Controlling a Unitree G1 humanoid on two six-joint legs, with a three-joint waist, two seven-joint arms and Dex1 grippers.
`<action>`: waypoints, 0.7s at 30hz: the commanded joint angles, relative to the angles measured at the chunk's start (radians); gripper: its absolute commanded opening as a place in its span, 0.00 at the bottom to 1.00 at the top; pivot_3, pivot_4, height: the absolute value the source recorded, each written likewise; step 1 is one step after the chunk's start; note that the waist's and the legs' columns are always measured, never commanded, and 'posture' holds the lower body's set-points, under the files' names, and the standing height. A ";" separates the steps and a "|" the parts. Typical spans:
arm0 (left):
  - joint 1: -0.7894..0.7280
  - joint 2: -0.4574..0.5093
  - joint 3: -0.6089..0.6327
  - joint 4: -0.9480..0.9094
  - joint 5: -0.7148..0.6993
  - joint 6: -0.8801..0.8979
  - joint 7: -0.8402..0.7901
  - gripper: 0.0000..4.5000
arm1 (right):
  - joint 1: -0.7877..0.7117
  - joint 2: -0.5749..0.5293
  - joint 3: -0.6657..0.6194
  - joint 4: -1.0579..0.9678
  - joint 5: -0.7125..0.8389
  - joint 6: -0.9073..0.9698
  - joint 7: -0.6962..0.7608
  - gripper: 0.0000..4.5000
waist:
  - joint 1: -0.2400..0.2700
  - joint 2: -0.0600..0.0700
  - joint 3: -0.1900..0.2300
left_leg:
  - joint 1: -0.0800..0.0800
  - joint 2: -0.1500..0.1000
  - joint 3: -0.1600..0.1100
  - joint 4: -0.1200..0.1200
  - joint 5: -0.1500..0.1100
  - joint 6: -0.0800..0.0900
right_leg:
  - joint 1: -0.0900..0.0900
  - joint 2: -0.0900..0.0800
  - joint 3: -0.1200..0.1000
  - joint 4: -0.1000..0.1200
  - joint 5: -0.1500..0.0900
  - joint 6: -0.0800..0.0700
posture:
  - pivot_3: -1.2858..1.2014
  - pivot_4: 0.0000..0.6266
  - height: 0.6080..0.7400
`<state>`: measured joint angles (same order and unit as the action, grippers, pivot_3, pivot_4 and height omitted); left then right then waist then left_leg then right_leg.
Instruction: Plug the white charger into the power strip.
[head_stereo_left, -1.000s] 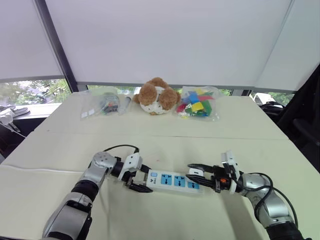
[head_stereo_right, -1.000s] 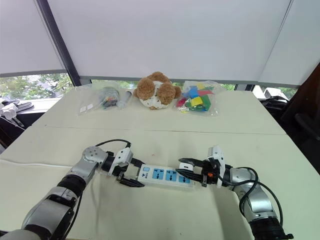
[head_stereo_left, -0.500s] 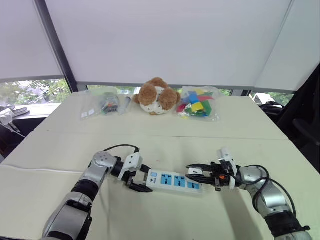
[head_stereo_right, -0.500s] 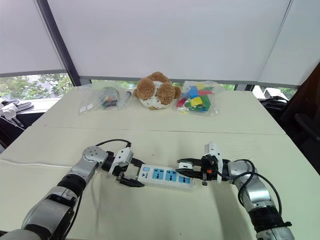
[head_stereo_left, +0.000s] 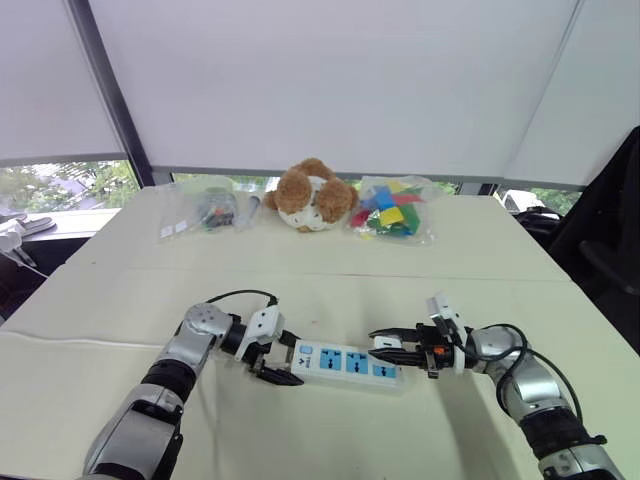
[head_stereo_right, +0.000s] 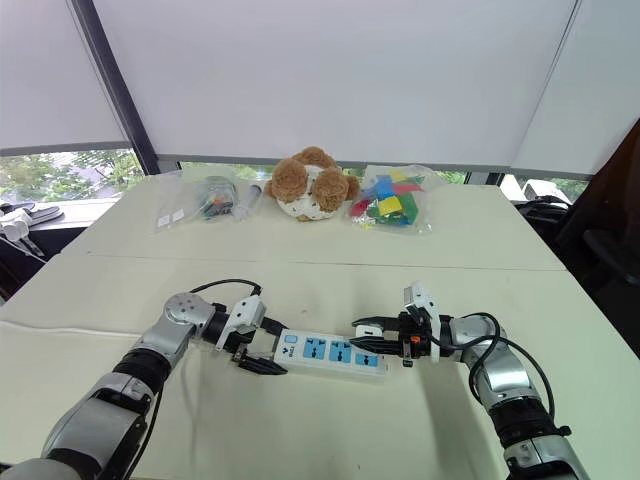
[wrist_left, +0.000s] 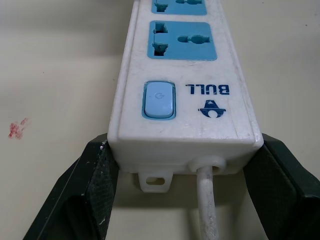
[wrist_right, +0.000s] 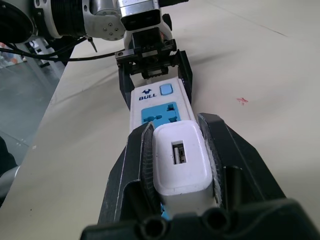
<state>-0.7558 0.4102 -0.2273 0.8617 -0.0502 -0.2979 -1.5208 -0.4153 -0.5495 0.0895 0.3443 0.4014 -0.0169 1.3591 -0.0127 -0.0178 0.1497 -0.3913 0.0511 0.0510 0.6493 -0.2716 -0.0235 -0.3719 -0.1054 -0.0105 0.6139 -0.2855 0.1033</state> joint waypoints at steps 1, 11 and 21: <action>0.015 0.018 -0.012 0.008 0.046 -0.002 0.062 0.66 | 0.039 -0.002 0.043 0.095 -0.090 0.028 -0.034 0.18 | 0.000 -0.001 -0.001 | 0.000 0.000 0.000 0.000 0.000 0.000 | 0.000 0.000 0.000 0.000 0.000 0.000 | 0.52 0.24 0.99; -0.004 0.011 -0.015 0.038 0.052 -0.013 0.076 0.66 | 0.010 0.002 -0.066 0.019 0.005 0.045 -0.069 0.74 | 0.008 0.006 0.001 | -0.002 0.001 -0.003 0.000 0.000 0.000 | -0.002 -0.001 0.000 0.000 0.000 -0.001 | 0.52 0.24 0.99; -0.011 -0.005 0.018 0.040 0.040 0.007 0.123 0.84 | 0.218 -0.164 -0.304 -0.631 0.260 0.373 -0.248 0.98 | 0.026 0.010 0.005 | -0.008 -0.001 0.001 0.000 0.000 0.000 | -0.003 -0.001 0.002 0.001 0.000 0.000 | 0.52 0.24 0.99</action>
<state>-0.7725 0.3883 -0.2276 0.8791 -0.0556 -0.3100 -1.4944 -0.2411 -0.6812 -0.1596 -0.1882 0.6034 0.2941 1.1358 0.0129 -0.0078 0.1552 -0.3990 0.0500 0.0511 0.6498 -0.2715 -0.0236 -0.3752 -0.1053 -0.0091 0.6147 -0.2852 0.1033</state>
